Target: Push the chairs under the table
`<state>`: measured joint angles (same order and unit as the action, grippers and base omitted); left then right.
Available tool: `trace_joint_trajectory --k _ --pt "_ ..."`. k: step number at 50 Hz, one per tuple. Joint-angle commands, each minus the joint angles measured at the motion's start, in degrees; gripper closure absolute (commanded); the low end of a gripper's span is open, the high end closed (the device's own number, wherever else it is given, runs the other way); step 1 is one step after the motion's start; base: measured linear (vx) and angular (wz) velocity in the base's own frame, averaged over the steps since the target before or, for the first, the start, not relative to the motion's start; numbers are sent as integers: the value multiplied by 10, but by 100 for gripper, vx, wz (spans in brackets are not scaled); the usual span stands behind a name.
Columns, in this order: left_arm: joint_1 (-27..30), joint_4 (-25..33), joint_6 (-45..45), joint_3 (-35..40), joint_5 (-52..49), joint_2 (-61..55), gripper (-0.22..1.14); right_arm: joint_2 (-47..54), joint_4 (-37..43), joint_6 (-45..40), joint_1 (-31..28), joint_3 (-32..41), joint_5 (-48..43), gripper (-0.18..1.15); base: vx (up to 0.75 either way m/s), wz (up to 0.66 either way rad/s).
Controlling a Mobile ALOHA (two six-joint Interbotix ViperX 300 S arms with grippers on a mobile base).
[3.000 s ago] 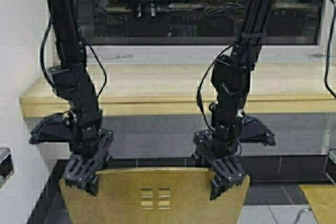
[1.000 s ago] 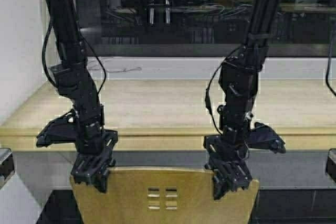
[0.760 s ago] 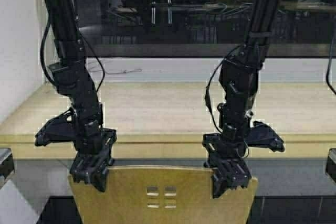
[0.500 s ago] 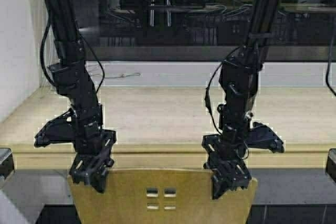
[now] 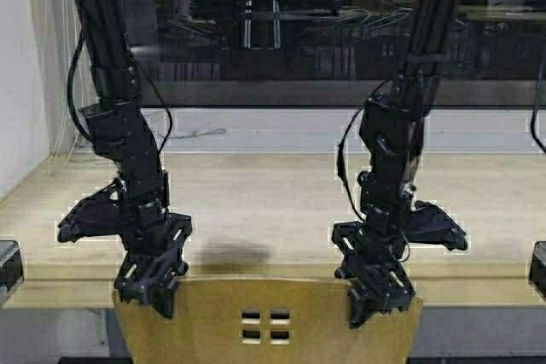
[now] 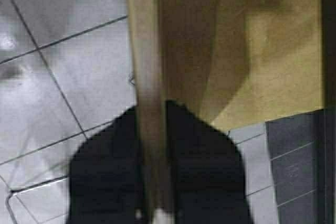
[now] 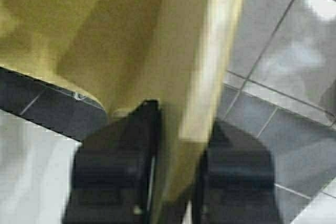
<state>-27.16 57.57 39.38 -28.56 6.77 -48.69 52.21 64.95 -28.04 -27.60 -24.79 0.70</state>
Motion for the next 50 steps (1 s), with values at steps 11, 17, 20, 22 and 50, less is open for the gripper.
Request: trace_joint_trajectory --k 11,17,20,22,50 --pt "1 -13 -33 7 -13 24 88 -12 -32 115 -4 2 2 92 12 2" --pt "1 -13 -33 4 -14 25 88 -13 -41 120 -3 2 5 92 6 1" --pt "0 -13 -33 4 -14 25 87 -13 -43 120 -4 0 6 91 4 1" --pt "0 -14 -34 4 -14 25 87 -11 -45 121 -4 2 6 89 2 0" --pt "0 -29 -51 -28 -36 77 -6 -67 -46 109 18 -12 51 1 -1 -1"
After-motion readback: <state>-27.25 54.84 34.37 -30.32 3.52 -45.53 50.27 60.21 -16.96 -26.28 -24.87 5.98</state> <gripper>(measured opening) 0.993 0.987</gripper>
